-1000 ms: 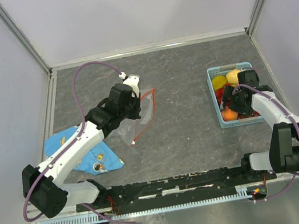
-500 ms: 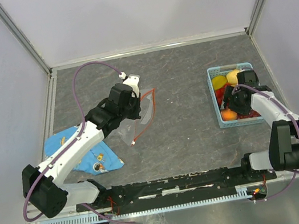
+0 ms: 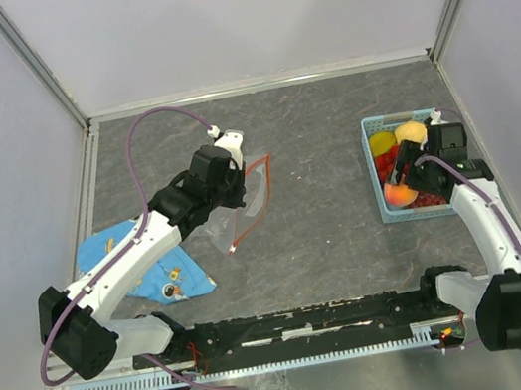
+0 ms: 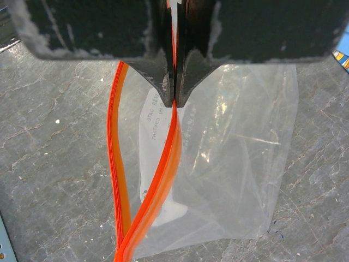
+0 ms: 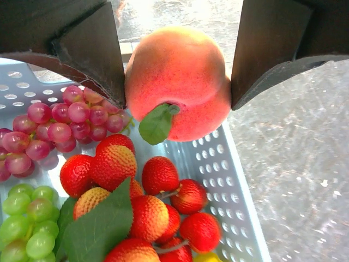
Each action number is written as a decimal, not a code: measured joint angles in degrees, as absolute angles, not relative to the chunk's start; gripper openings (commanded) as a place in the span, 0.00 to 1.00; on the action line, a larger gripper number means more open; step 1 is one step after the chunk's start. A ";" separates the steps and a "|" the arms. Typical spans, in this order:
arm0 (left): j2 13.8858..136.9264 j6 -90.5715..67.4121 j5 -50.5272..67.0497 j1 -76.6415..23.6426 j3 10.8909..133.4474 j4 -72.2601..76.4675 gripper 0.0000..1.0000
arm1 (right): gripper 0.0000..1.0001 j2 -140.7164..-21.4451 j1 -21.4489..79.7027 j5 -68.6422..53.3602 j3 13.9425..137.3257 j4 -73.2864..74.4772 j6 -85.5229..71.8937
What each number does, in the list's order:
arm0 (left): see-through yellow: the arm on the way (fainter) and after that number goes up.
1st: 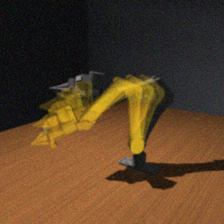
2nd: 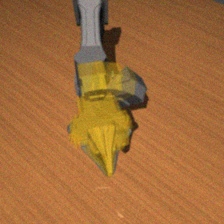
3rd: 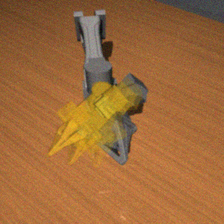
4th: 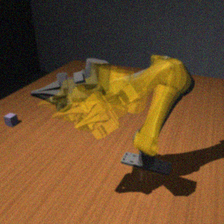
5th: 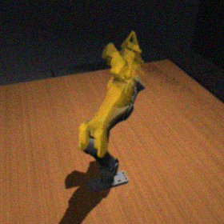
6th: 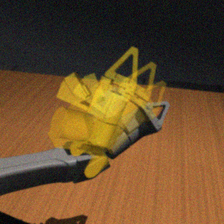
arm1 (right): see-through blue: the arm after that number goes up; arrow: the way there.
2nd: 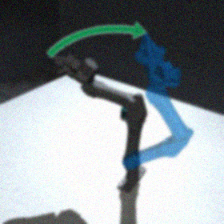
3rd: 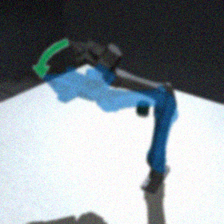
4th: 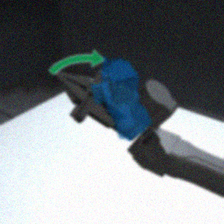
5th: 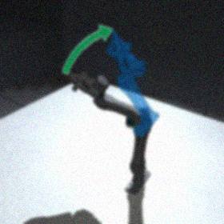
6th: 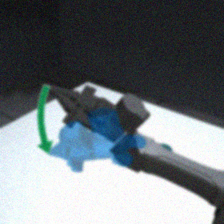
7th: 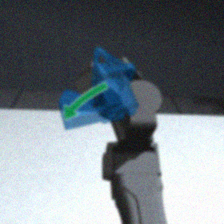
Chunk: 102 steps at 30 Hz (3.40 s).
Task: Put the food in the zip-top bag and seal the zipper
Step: Pick up the fake fruit from the bin, then place the fake fruit in the zipper food storage bag.
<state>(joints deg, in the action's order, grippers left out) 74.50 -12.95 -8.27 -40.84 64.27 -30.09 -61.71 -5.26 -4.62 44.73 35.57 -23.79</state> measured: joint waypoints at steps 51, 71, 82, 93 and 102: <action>70.96 -13.02 0.14 -37.67 64.29 -29.89 0.03 | 0.65 -80.58 43.53 -0.25 45.47 -25.54 -43.22; 70.30 -14.24 4.89 -36.38 64.27 -28.32 0.03 | 0.88 -83.72 45.17 1.74 47.40 -21.30 -41.08; 70.30 -14.74 4.89 -35.94 64.27 -28.16 0.03 | 0.94 -80.47 45.17 1.08 48.75 -16.51 -38.30; 70.32 -14.74 4.89 -35.68 64.27 -28.16 0.03 | 0.98 -70.52 44.49 4.32 52.97 -0.91 -28.86; 70.30 -14.74 4.86 -35.31 64.27 -28.16 0.03 | 0.97 -69.01 37.78 8.69 60.64 15.73 -23.03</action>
<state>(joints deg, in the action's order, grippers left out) 70.30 -14.74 4.86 -35.31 64.27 -28.16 -69.01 37.78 8.69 60.64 15.73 -23.03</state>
